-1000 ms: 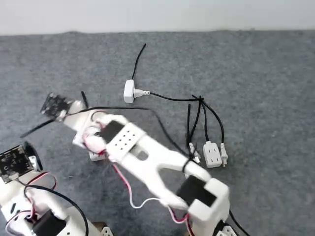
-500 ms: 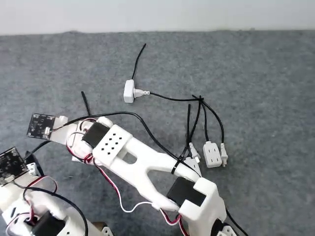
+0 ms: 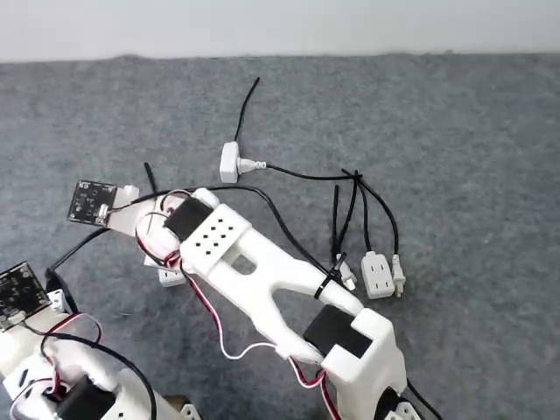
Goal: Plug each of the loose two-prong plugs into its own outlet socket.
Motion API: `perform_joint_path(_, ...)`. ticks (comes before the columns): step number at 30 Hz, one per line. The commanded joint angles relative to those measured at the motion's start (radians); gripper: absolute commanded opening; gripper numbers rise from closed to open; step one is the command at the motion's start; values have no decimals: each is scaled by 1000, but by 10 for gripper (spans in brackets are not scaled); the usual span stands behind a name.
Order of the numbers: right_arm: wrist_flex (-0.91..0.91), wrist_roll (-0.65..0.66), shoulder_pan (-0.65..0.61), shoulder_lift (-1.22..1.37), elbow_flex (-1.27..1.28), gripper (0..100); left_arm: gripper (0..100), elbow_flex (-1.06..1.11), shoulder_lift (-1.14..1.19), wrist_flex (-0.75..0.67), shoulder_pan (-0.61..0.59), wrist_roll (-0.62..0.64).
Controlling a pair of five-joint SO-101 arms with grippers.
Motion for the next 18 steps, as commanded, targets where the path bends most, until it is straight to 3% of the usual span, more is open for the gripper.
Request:
perform_joint_path(1,-35,-78,13,-19,-55,10,275,-19,-17,-2,9,-3)
perform_joint_path(4,-51,-172,31,-47,-61,10,275,-12,-17,-3,15,-3)
perform_joint_path(8,-44,-141,35,-171,-61,10,274,-16,-17,-64,95,5)
perform_joint_path(18,96,-81,39,-605,-61,10,274,-31,-17,-305,460,37)
